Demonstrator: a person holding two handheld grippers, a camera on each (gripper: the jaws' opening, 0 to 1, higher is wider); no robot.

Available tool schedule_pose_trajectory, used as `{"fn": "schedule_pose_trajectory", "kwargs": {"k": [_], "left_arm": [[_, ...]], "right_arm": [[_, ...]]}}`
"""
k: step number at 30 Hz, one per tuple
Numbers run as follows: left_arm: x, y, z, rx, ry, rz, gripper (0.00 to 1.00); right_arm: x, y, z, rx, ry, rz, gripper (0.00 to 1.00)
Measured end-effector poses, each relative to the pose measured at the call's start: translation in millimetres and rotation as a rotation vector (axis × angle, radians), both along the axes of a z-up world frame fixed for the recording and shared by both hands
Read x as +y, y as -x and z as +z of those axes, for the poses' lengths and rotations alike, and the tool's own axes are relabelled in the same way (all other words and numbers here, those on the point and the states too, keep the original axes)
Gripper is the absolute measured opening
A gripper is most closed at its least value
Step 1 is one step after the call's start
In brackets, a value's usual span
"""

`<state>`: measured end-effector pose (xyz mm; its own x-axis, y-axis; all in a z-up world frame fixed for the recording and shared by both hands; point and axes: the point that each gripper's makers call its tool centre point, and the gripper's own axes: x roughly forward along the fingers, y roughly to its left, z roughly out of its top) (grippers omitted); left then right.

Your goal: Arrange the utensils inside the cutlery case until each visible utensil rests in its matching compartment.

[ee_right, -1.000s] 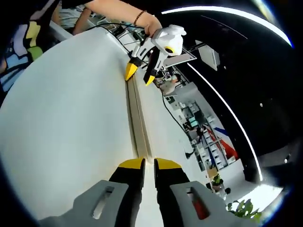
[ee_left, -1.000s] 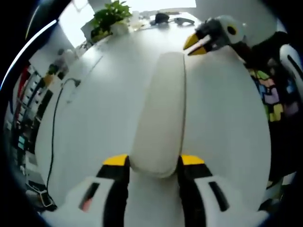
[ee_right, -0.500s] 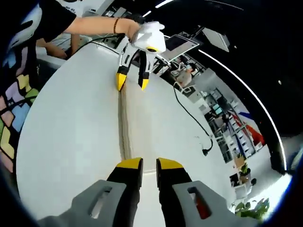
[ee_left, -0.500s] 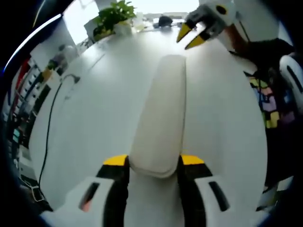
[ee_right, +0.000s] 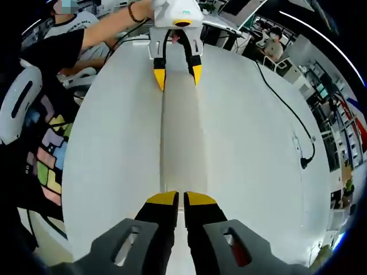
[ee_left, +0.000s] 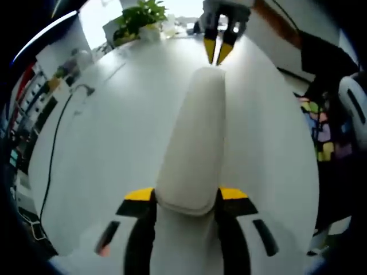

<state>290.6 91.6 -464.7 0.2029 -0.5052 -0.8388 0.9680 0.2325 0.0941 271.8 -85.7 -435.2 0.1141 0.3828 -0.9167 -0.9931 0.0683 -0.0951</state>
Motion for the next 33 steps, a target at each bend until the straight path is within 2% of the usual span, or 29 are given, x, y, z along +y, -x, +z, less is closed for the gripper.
{"fn": "schedule_pose_trajectory", "kwargs": {"k": [6, 9, 12, 17, 23, 25, 28, 31, 33], "left_arm": [[-0.8, -1.4, -1.8, 0.034, 0.0, -0.023, 0.43], [-1.2, -1.2, -2.4, 0.043, 0.014, -0.029, 0.44], [-1.7, -1.0, -2.8, 0.05, 0.043, -0.033, 0.44], [-2.7, 0.0, -2.9, 0.054, 0.083, -0.023, 0.44], [-3.5, 1.8, -2.8, 0.05, 0.06, -0.005, 0.44], [2.3, 2.0, -2.1, 0.031, 0.015, 0.03, 0.44], [12.2, 9.4, -0.1, -0.031, -0.076, -0.037, 0.42], [15.0, 10.5, 11.4, -0.09, -0.09, -0.047, 0.4], [15.2, 10.5, 21.3, -0.117, -0.094, -0.056, 0.39]], "right_arm": [[-4.3, -4.6, -10.1, 0.047, 0.064, -0.019, 0.03], [-6.1, -4.9, -9.8, 0.086, 0.084, -0.105, 0.03], [-5.2, -3.7, -10.2, 0.062, 0.133, -0.061, 0.04], [-5.2, -3.9, -10.4, 0.057, 0.183, -0.043, 0.04], [-4.4, -3.0, -10.8, 0.035, 0.242, 0.016, 0.04], [-4.5, -3.4, -10.9, 0.031, 0.254, -0.011, 0.04], [-5.0, -4.0, -10.7, 0.031, 0.246, 0.01, 0.04], [-5.0, -4.9, -10.7, 0.044, 0.23, -0.01, 0.04], [-4.4, -3.5, -10.9, 0.03, 0.236, 0.013, 0.04]]}}
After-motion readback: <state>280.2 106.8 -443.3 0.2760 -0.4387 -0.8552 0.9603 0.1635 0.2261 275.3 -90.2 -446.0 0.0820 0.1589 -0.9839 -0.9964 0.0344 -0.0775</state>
